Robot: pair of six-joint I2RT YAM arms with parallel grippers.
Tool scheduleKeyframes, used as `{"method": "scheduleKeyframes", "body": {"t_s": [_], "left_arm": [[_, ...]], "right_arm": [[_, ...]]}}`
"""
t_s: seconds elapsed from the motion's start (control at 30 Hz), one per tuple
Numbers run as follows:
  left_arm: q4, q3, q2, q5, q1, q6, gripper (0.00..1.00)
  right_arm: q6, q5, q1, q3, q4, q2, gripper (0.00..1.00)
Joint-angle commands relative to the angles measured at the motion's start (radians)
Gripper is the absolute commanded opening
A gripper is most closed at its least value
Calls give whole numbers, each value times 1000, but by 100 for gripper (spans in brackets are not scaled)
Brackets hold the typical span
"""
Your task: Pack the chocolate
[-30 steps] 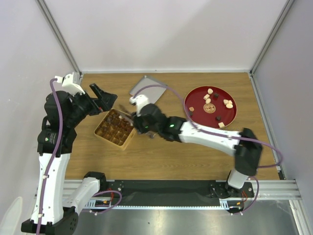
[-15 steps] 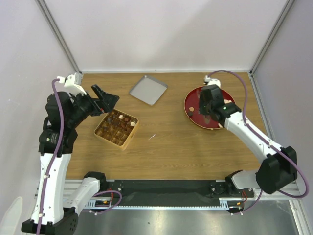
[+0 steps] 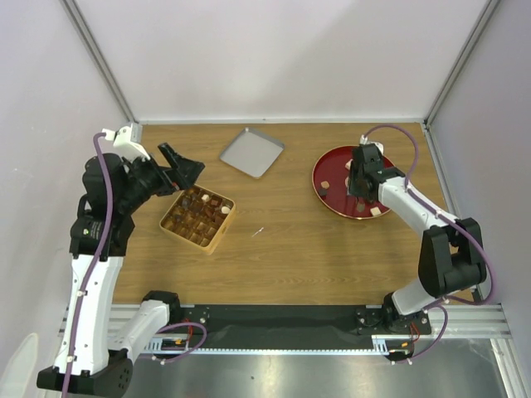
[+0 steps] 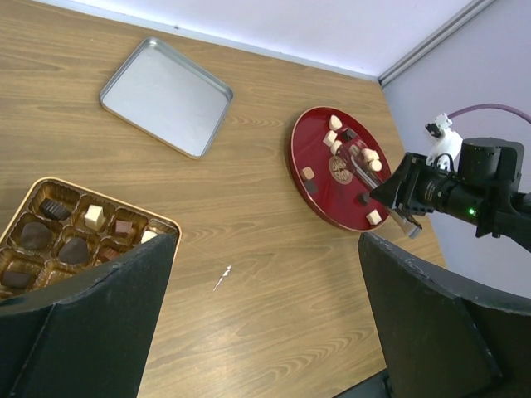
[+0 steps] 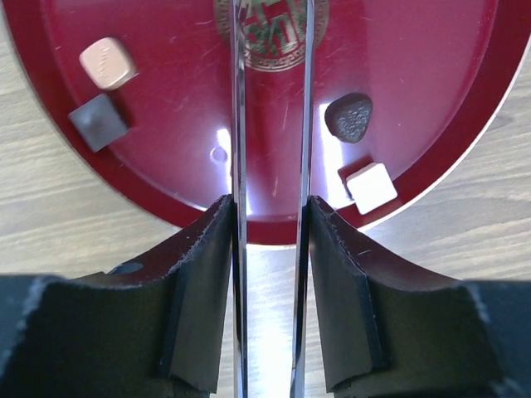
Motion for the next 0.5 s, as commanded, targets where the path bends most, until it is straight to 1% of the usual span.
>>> {"method": "scheduleKeyframes", "body": {"t_s": [0.0, 0.17, 0.47], "left_arm": [[34, -4, 5, 7, 4, -1, 100], [44, -7, 9, 4, 4, -4, 100], [31, 21, 23, -4, 4, 5, 100]], "right_arm": [[-3, -3, -16, 41, 58, 13, 45], [3, -40, -17, 39, 90, 39, 45], [1, -26, -28, 62, 97, 81, 48]]}}
